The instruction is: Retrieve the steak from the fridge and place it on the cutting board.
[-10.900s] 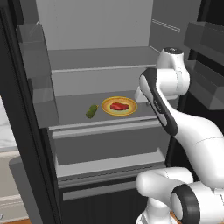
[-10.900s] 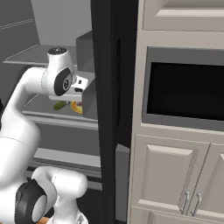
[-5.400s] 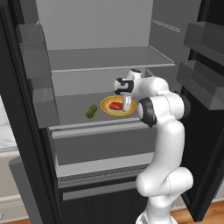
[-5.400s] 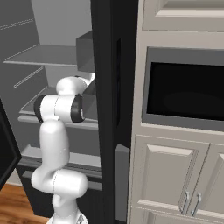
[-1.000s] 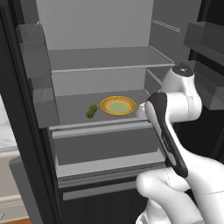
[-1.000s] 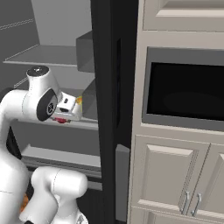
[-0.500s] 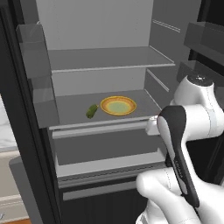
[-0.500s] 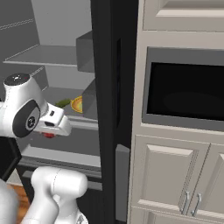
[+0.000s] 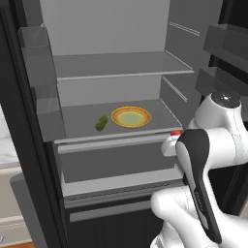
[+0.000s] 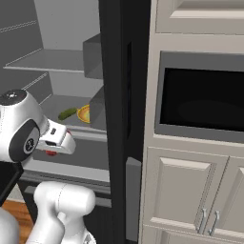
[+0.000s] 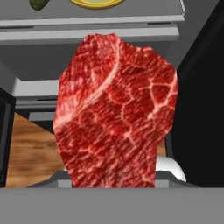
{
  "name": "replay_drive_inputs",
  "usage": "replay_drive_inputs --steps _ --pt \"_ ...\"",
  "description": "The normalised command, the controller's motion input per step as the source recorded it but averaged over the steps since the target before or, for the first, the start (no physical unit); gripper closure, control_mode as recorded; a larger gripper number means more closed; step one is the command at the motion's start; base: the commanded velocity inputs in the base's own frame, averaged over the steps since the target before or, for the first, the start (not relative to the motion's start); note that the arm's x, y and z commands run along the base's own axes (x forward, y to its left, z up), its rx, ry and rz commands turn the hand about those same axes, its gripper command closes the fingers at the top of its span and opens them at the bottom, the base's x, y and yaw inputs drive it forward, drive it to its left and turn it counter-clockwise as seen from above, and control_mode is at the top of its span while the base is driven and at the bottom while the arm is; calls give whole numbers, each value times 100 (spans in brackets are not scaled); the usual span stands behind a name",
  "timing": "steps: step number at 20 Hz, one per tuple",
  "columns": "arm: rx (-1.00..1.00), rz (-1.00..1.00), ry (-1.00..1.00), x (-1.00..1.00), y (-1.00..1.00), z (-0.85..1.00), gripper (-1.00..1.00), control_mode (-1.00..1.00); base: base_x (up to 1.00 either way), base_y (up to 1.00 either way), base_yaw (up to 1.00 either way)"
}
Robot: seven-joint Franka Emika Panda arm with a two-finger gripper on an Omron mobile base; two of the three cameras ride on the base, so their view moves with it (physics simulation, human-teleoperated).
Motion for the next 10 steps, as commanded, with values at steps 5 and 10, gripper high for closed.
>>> replay_drive_inputs --steps 5,10 --pt "0 0 0 -2 2 0 100 100 -35 4 -1" --pt "0 0 0 0 0 0 100 100 -51 8 -10"
